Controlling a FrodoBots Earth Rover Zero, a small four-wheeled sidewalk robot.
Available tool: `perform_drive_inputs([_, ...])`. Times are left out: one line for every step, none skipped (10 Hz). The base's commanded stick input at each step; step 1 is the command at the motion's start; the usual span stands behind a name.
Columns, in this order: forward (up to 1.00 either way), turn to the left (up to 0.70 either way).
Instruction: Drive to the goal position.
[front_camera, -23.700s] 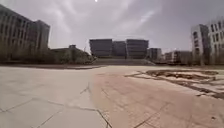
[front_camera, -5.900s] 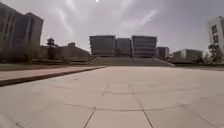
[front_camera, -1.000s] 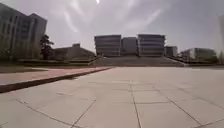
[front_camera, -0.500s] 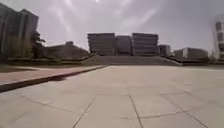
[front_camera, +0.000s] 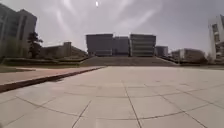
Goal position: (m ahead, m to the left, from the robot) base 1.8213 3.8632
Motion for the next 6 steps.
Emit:
perform_drive_inputs([1.0,0.0])
perform_drive_inputs([1.0,0.0])
perform_drive_inputs([1.0,0.0])
perform_drive_inputs([1.0,0.0])
perform_drive_inputs([1.0,0.0])
perform_drive_inputs([1.0,0.0])
